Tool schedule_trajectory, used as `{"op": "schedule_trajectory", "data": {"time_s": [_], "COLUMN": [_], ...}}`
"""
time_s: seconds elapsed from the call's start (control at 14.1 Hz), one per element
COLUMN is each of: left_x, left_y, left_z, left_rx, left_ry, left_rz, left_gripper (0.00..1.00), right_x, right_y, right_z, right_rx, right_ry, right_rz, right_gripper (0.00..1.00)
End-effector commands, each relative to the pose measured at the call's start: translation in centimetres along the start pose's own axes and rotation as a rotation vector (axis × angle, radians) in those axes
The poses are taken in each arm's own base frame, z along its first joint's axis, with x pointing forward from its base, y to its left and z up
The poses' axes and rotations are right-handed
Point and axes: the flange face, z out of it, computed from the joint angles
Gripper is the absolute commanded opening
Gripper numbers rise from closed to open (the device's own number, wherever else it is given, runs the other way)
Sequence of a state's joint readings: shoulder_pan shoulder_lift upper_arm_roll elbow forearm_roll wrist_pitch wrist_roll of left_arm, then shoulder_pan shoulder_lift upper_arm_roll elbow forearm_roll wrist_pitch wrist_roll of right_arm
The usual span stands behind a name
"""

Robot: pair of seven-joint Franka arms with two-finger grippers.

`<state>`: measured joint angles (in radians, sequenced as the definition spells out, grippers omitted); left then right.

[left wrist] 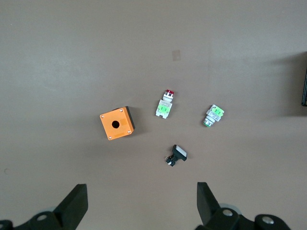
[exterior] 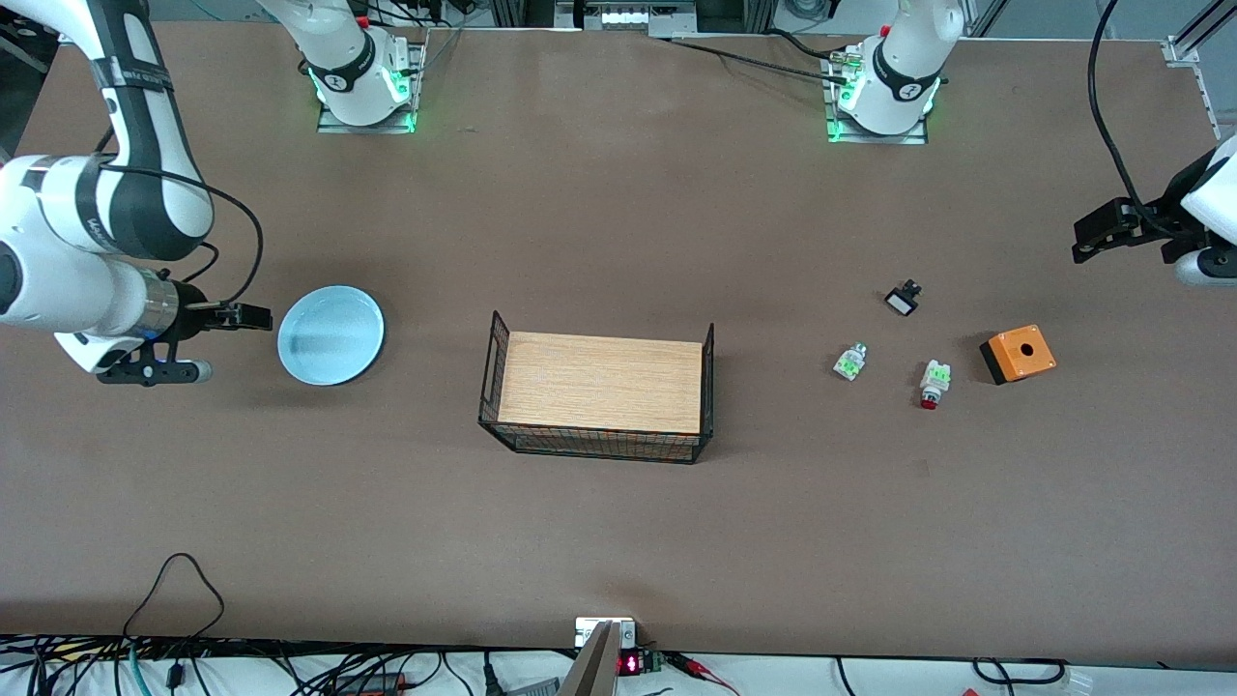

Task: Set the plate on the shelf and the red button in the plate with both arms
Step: 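Move the right gripper down toward the pale blue plate's rim, then grasp the plate rim with the right gripper and tilt it up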

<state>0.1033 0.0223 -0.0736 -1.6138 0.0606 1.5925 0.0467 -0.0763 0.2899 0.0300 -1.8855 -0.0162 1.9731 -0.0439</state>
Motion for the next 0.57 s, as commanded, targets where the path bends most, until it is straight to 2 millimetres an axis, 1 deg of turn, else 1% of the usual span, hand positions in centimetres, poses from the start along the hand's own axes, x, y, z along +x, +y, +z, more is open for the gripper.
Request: {"op": "schedule_trajectory", "data": {"time_s": [0.0, 0.07, 0.14, 0.21, 0.36, 0.43, 0.5], "left_x": [0.2, 0.2, 0.2, 0.2, 0.3, 0.3, 0.3], "left_y": [0.0, -0.1, -0.1, -0.1, 0.0, -0.2, -0.2], "left_z": [-0.5, -0.5, -0.5, -0.5, -0.7, -0.9, -0.9], "left_rx": [-0.017, -0.017, -0.017, -0.015, -0.012, -0.016, -0.016], "left_ry": [0.003, 0.003, 0.003, 0.004, 0.01, 0.015, 0.014], "left_rz": [0.019, 0.017, 0.019, 0.017, 0.02, 0.018, 0.018], "left_gripper": [1.0, 1.0, 1.0, 1.0, 1.0, 1.0, 1.0], "right_x": [-1.2, -1.5, -2.1, -2.7, -4.0, -4.7, -5.2], "right_y": [1.6, 2.0, 1.8, 1.7, 1.6, 2.4, 2.7], "right_z": [3.5, 4.5, 5.8, 6.5, 9.0, 10.4, 11.5], "right_rx": [-0.005, -0.006, -0.006, -0.01, -0.016, -0.02, -0.022], "right_ry": [0.038, 0.062, 0.079, 0.105, 0.147, 0.176, 0.194], "right_rz": [0.013, 0.009, -0.013, -0.03, -0.079, -0.103, -0.111], "right_gripper": [1.0, 1.0, 1.0, 1.0, 1.0, 1.0, 1.0]}}
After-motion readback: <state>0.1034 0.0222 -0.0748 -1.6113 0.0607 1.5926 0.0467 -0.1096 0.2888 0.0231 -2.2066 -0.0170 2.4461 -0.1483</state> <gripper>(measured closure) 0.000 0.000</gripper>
